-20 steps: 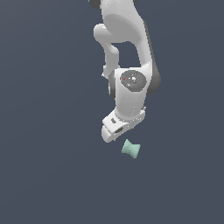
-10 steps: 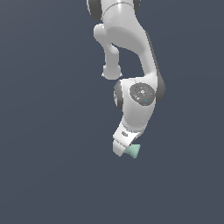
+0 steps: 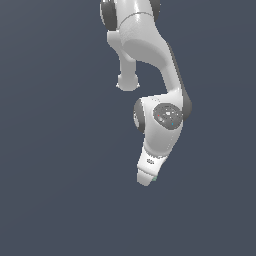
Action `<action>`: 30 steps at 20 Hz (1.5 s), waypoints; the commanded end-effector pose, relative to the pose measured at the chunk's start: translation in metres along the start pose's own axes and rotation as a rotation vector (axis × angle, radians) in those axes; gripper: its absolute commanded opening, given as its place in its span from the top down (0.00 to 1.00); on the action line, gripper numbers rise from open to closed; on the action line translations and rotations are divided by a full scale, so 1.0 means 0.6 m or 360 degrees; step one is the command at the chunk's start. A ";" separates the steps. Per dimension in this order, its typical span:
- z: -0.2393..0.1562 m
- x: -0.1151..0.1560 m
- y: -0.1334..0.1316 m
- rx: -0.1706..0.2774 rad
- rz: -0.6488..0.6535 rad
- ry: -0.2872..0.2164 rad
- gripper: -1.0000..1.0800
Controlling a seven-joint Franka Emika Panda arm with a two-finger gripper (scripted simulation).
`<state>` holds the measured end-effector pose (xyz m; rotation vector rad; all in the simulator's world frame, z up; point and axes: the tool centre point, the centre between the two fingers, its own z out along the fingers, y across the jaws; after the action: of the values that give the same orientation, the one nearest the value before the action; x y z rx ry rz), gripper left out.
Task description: Pick up the object and move it to a goal position.
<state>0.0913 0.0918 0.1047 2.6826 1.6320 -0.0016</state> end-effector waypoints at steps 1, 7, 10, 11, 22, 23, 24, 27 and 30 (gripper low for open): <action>0.003 0.004 0.001 0.0001 -0.0038 0.0002 0.04; 0.005 0.005 0.001 0.0002 -0.0050 0.0002 0.04; 0.016 0.005 0.001 0.0001 -0.0051 0.0002 0.04; 0.023 0.005 0.001 0.0001 -0.0051 0.0002 0.04; 0.090 0.006 0.001 0.0001 -0.0058 0.0002 0.04; 0.089 0.006 0.001 0.0001 -0.0058 0.0002 0.04; 0.088 0.006 0.001 0.0001 -0.0058 0.0002 0.04; 0.088 0.006 0.001 0.0001 -0.0058 0.0002 1.00; 0.088 0.006 0.001 0.0001 -0.0058 0.0002 1.00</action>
<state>0.0936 0.0947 0.0517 2.6536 1.6818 -0.0007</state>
